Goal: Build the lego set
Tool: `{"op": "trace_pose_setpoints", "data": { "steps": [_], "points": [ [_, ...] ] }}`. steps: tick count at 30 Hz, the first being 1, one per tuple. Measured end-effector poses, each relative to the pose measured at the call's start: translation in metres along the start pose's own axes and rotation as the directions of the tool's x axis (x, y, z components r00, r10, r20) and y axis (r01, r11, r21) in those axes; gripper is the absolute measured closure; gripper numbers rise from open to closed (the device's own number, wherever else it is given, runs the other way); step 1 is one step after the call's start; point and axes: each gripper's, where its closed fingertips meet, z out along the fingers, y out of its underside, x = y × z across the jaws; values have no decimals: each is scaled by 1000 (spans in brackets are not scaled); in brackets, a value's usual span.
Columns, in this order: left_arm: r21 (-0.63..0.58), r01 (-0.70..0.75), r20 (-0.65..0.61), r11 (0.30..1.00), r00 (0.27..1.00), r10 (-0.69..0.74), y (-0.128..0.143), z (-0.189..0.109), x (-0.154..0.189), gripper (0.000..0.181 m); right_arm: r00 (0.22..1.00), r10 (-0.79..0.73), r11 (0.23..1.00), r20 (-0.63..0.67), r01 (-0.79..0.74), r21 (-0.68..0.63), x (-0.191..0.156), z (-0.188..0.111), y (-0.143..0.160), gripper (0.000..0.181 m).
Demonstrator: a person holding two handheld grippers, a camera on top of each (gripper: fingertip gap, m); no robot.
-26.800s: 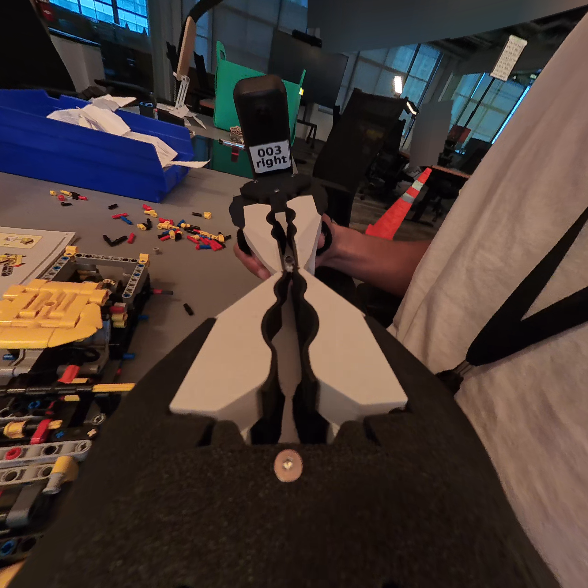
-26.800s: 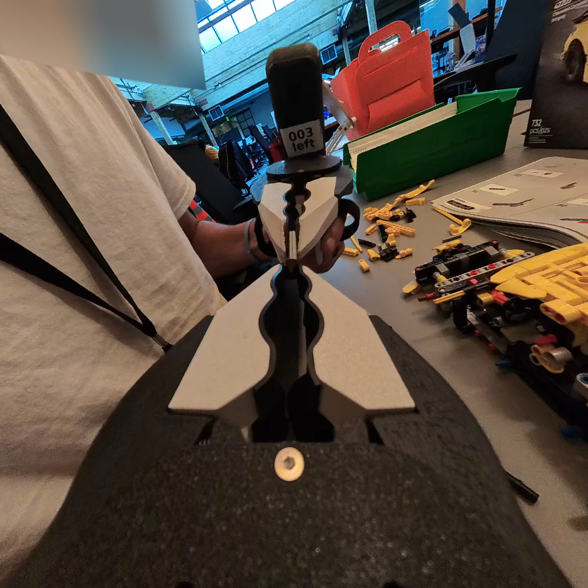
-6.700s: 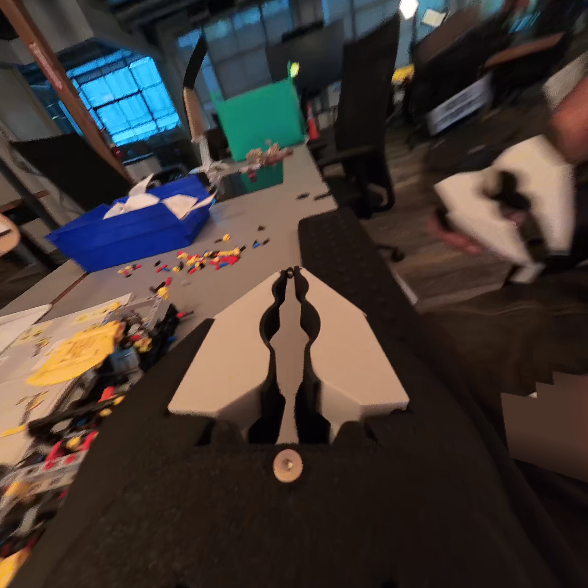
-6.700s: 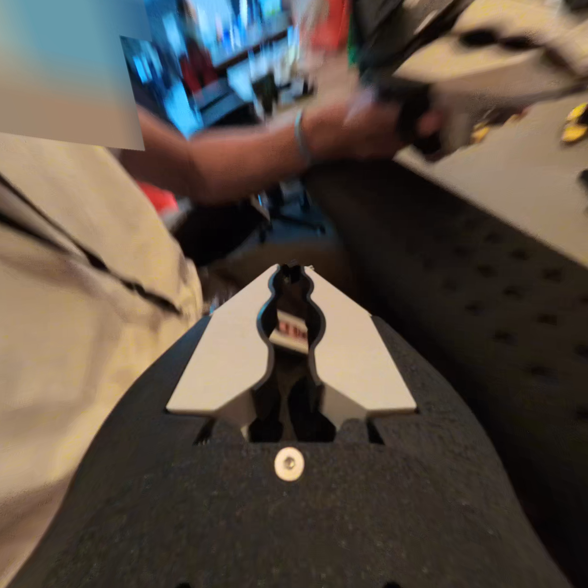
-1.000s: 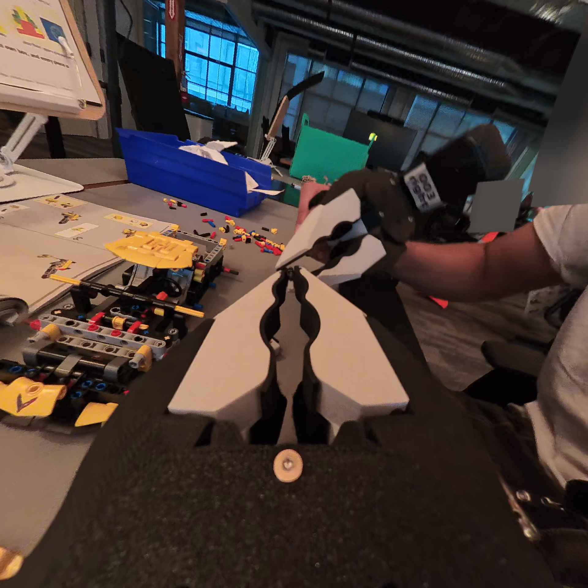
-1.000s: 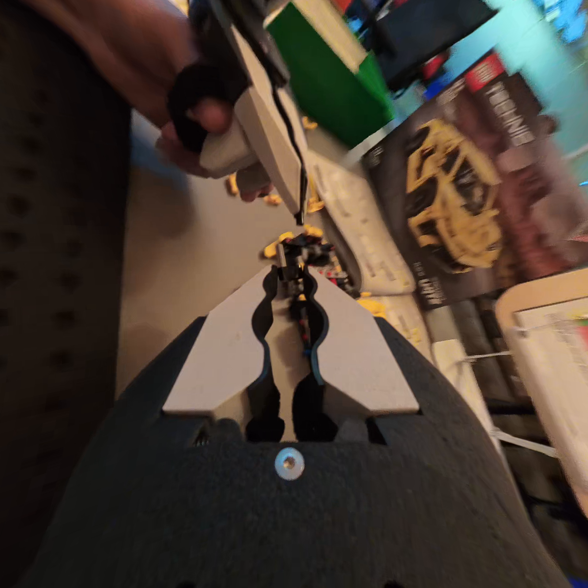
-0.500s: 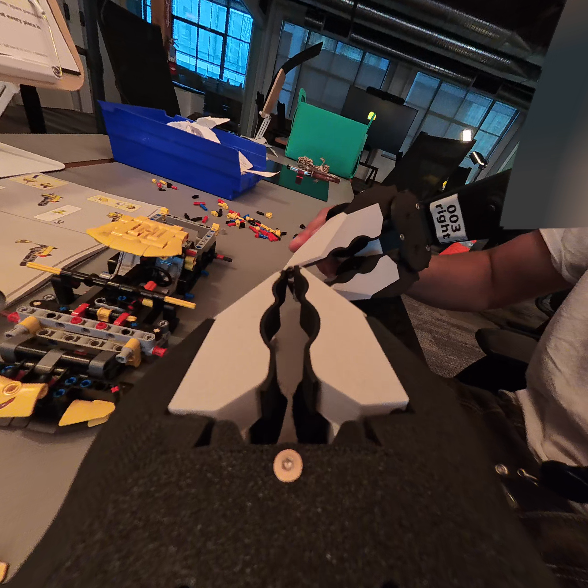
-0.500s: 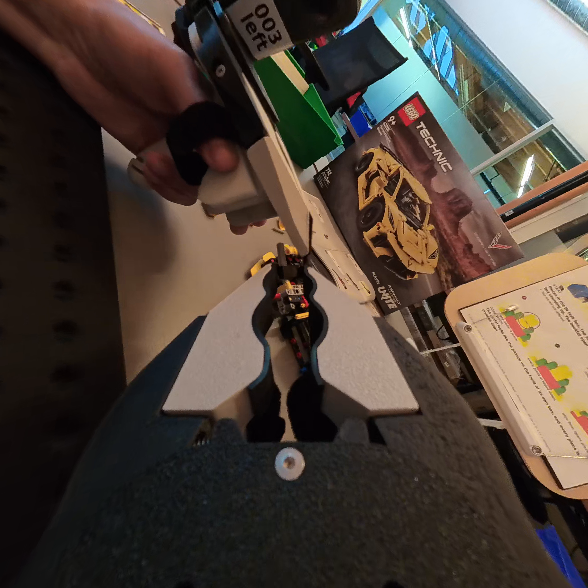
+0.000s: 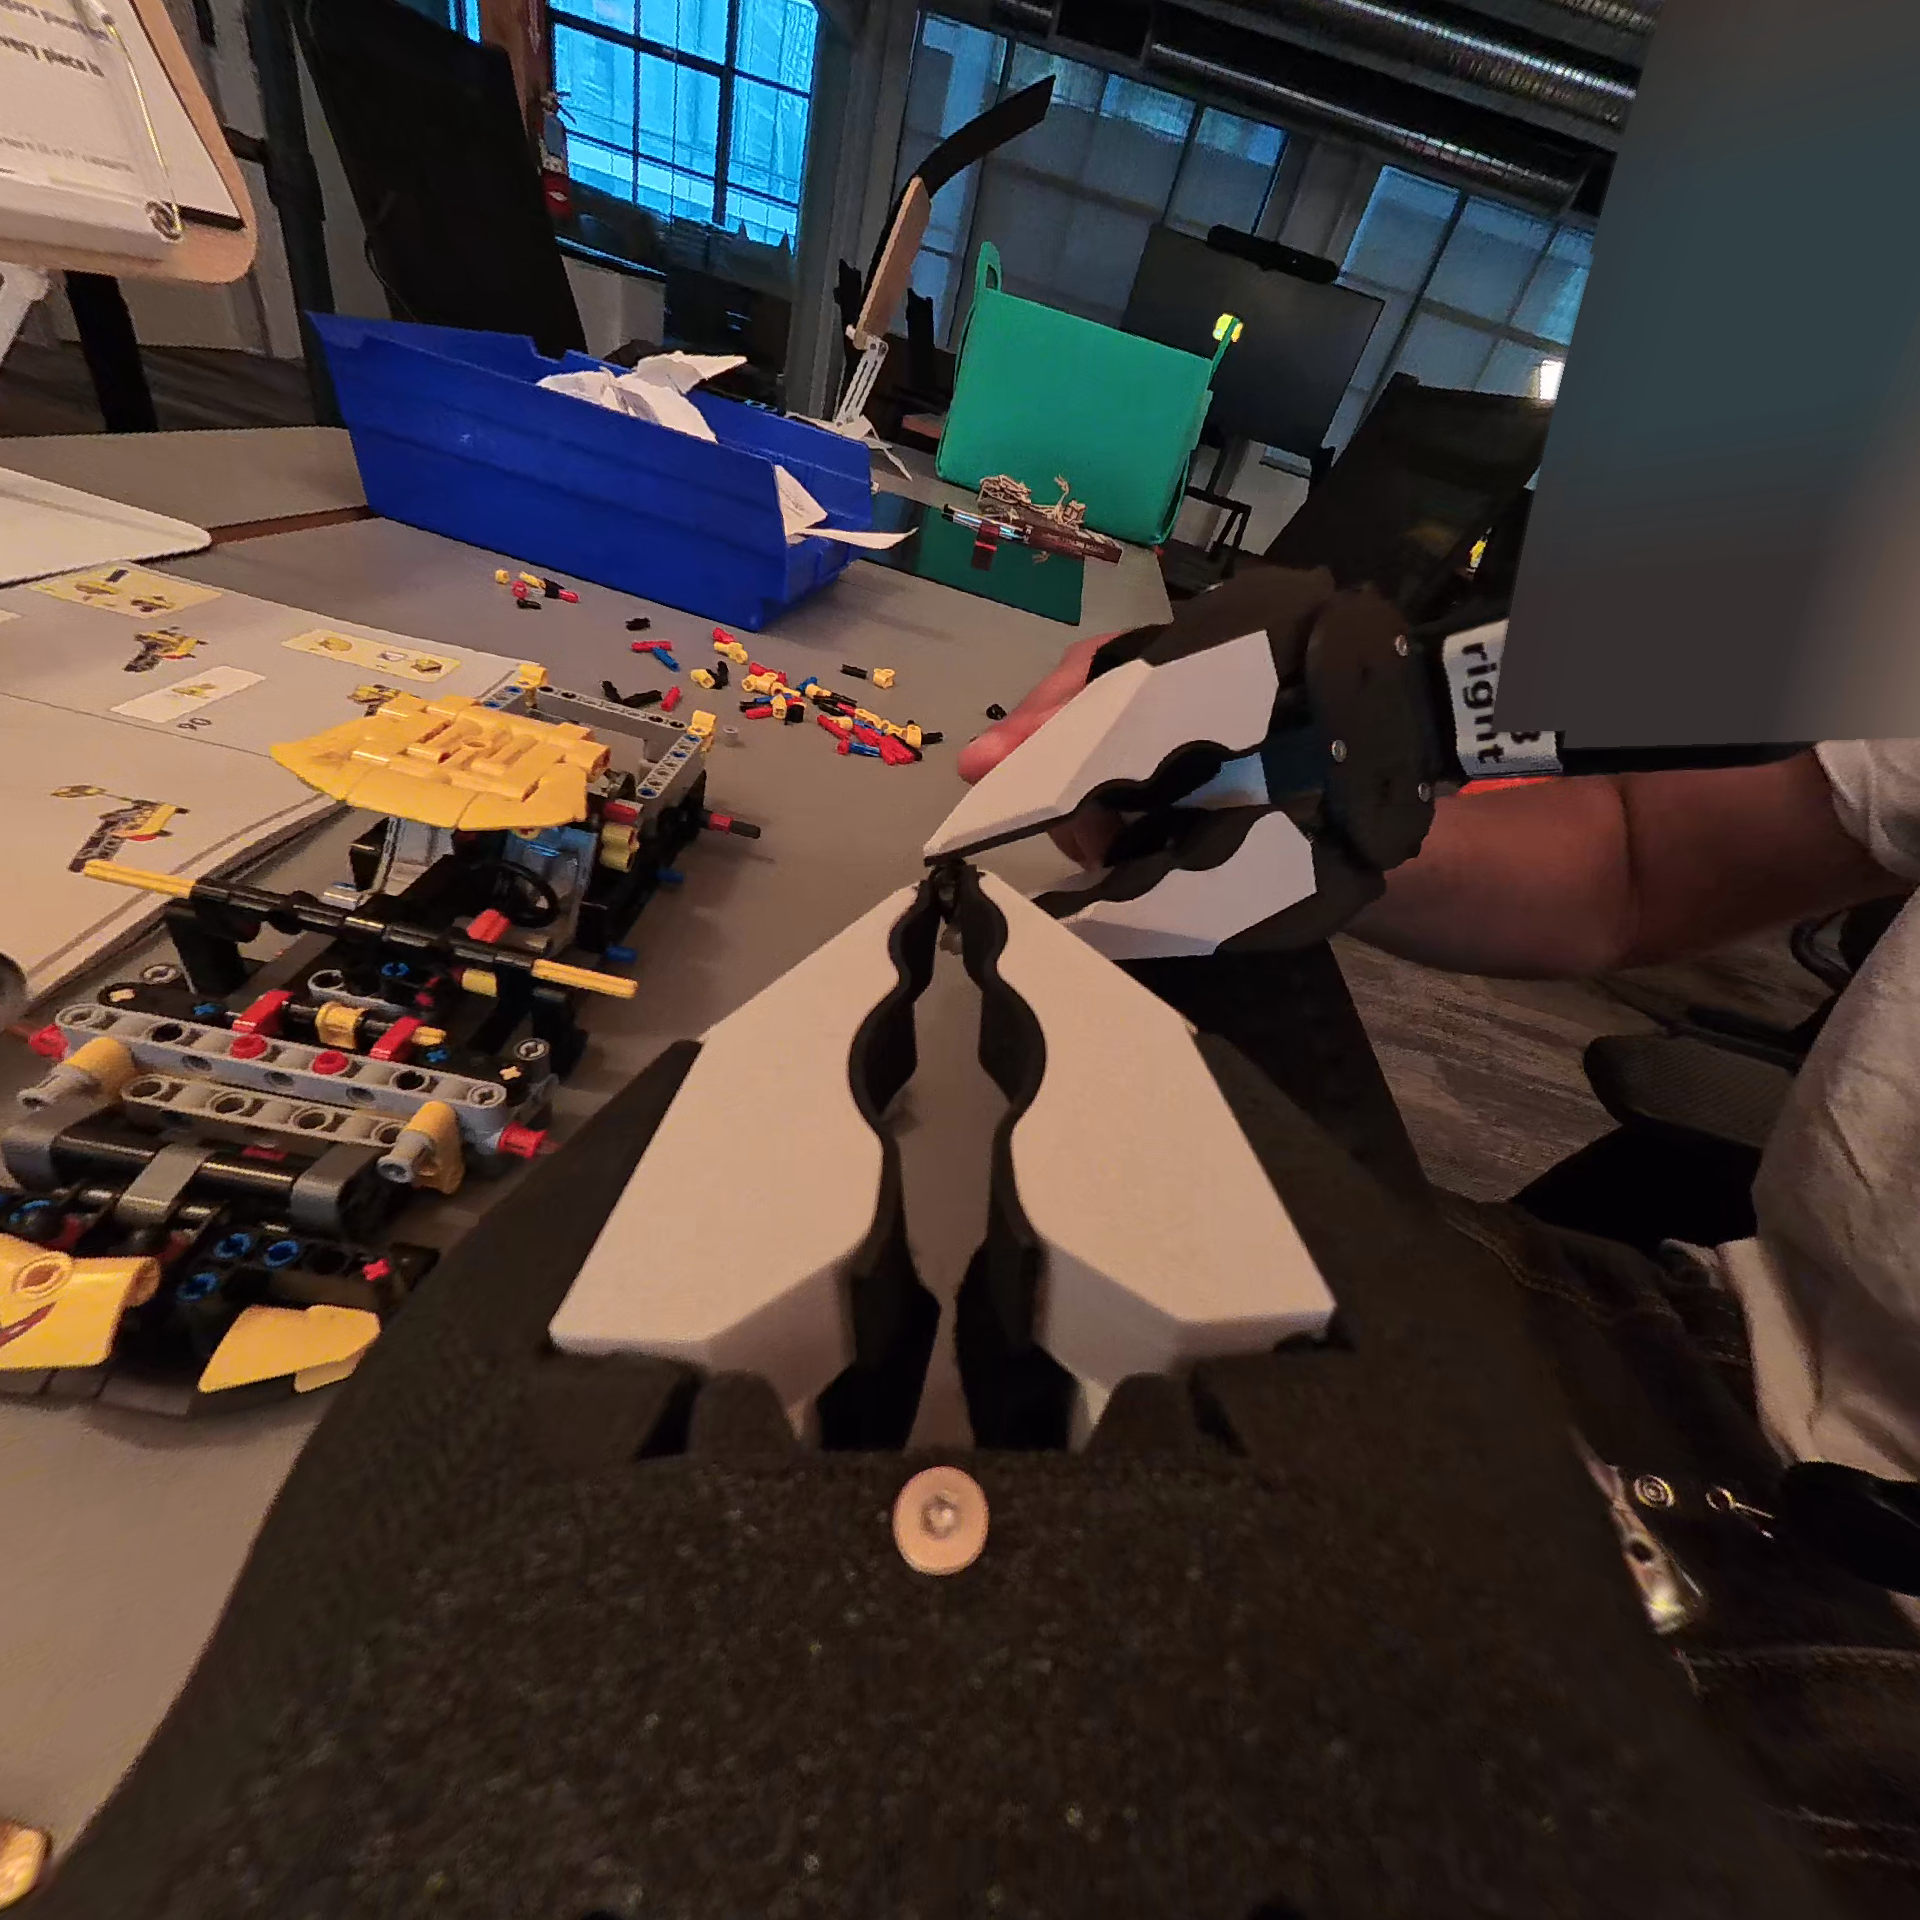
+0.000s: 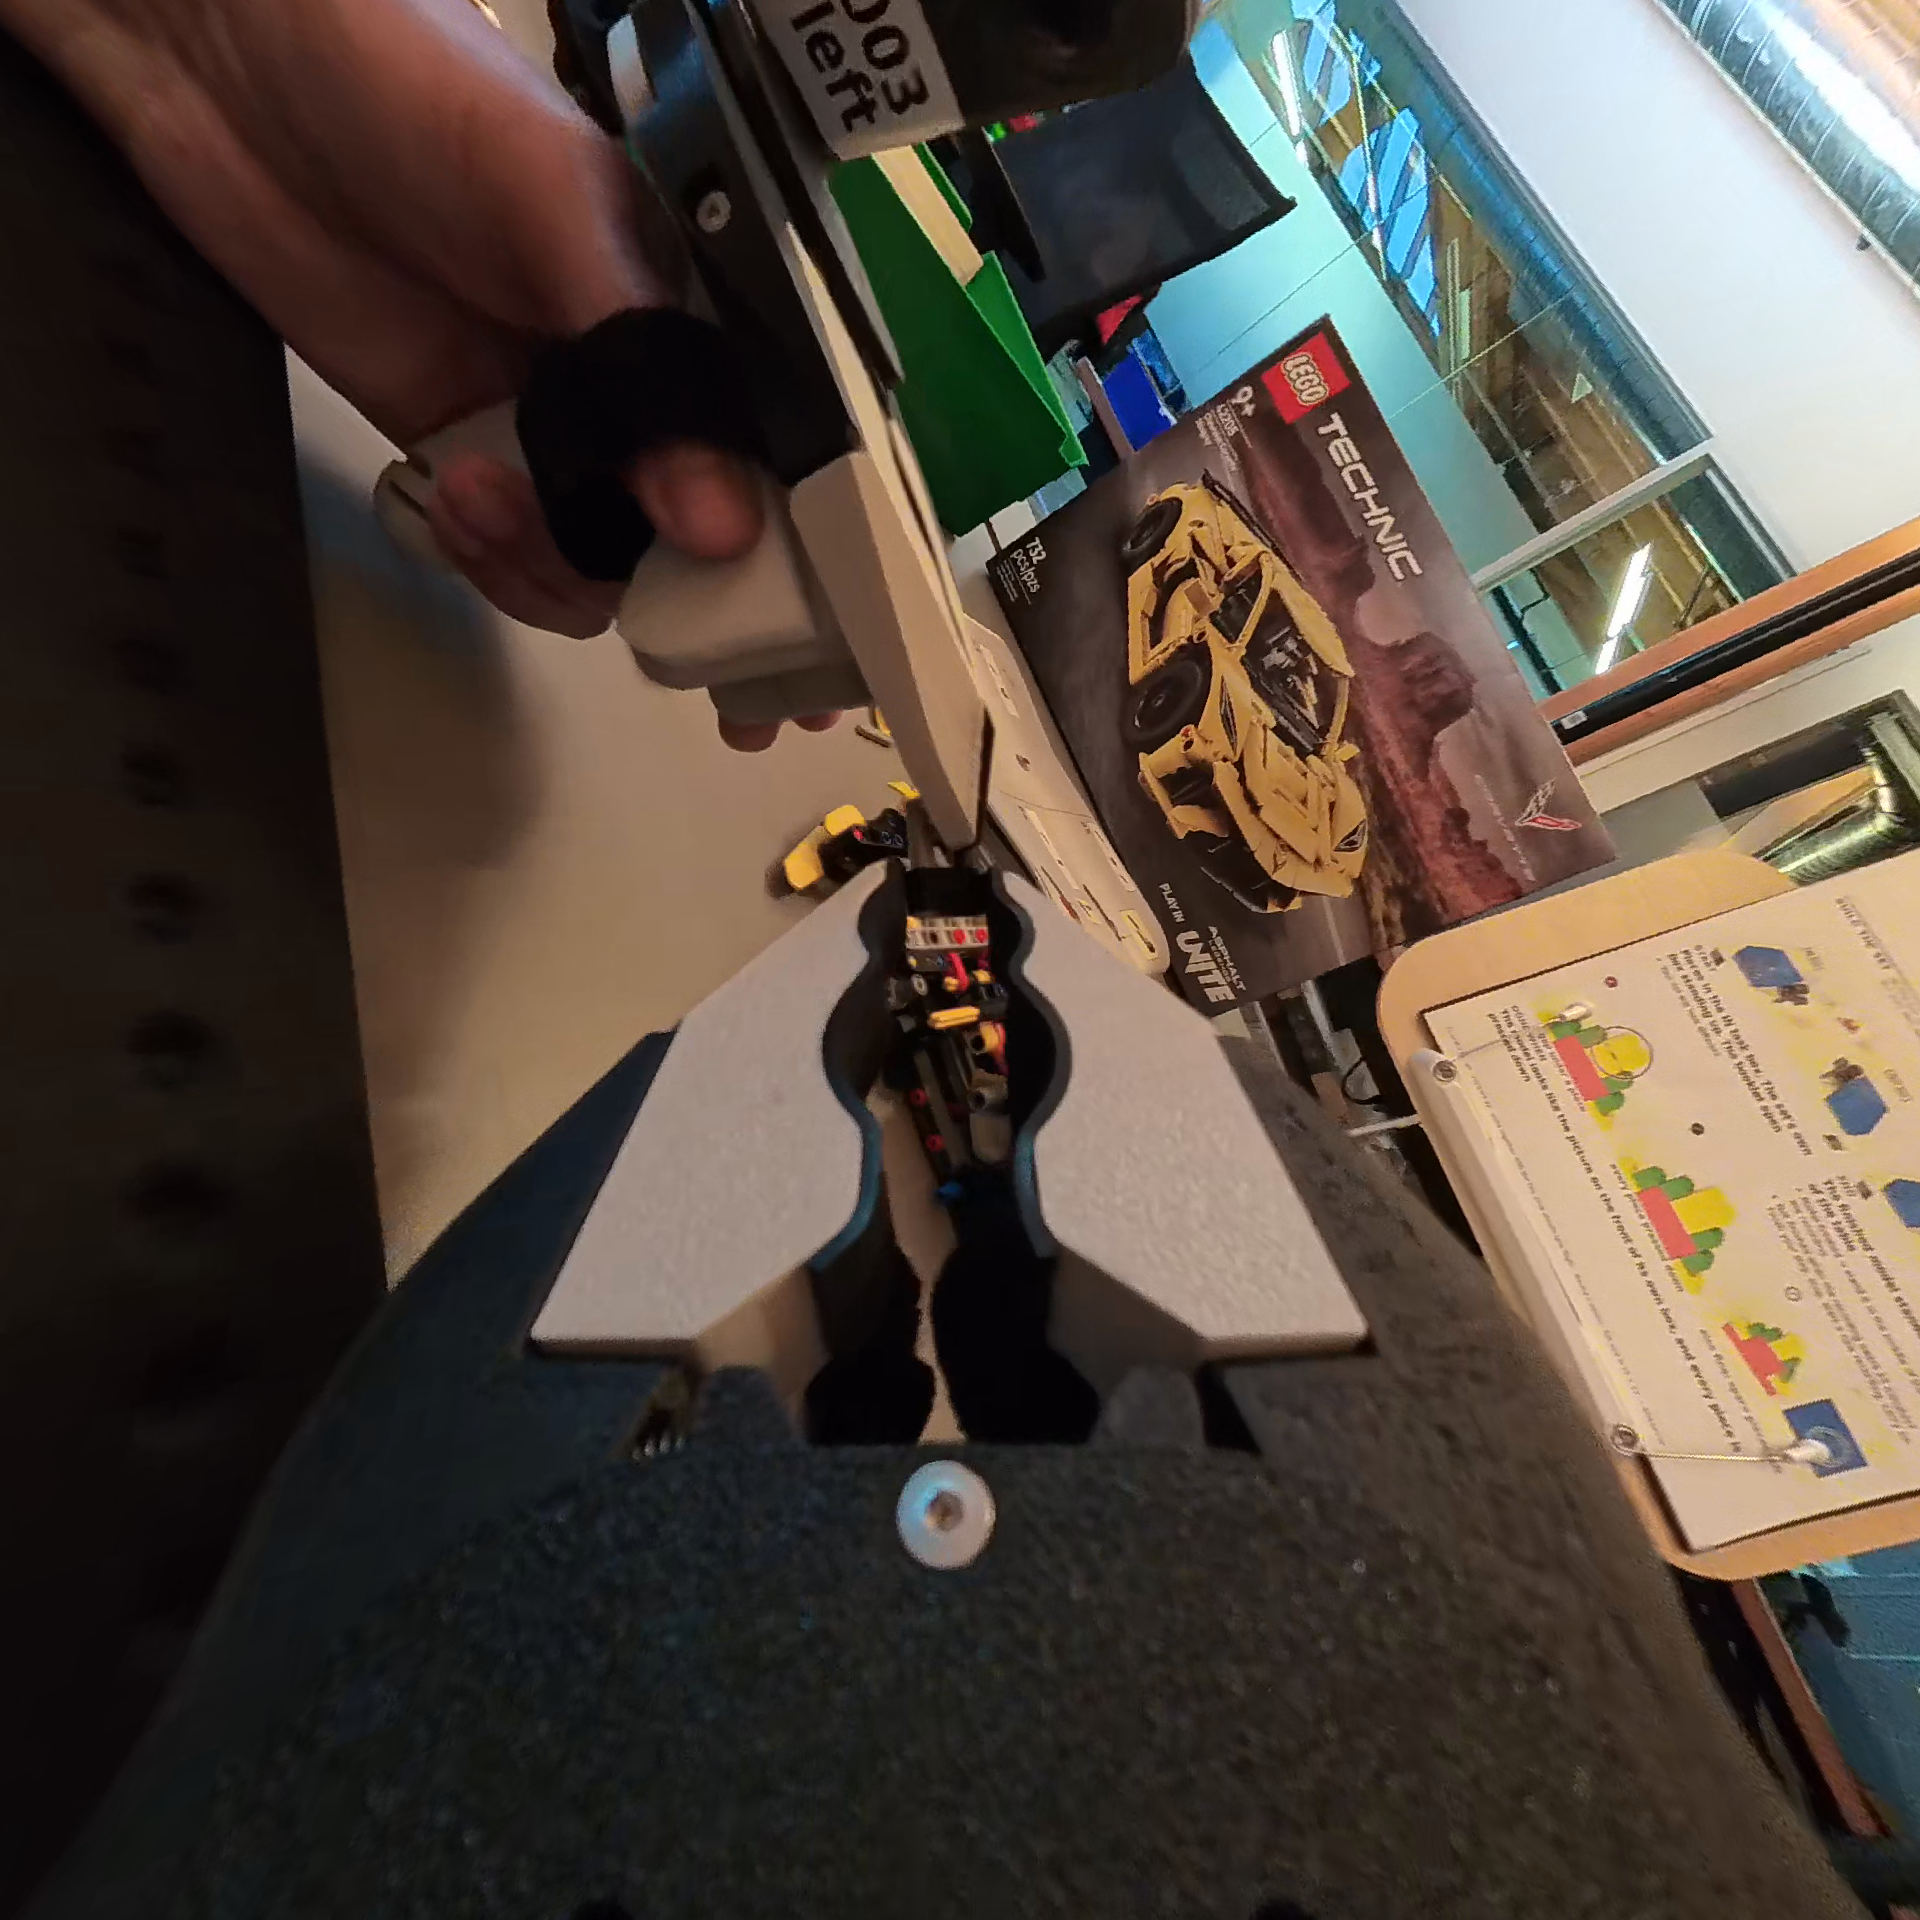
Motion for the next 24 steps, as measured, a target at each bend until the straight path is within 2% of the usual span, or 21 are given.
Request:
{"op": "trace_pose_setpoints", "data": {
  "steps": [2, 11, 18, 24],
  "points": [
    [16, 9, -4, 1000, 1000, -9, -1, 1, 1, 177, 1000, 6, 1000, -9, -6, 3, 1, -1, -1, 167],
    [21, 249, -161, 968, 957, -243, -3, -3, 8, 177, 999, 40, 997, 23, -41, 71, -1, -6, -9, 168],
    [14, 270, -193, 963, 945, -263, -4, -1, 11, 177, 999, 39, 994, 19, -41, 99, 0, -7, -12, 167],
    [29, 250, -190, 968, 952, -241, -8, -3, 11, 177, 965, 249, 955, 79, -258, 147, 3, -8, -14, 164]
  ]
}}
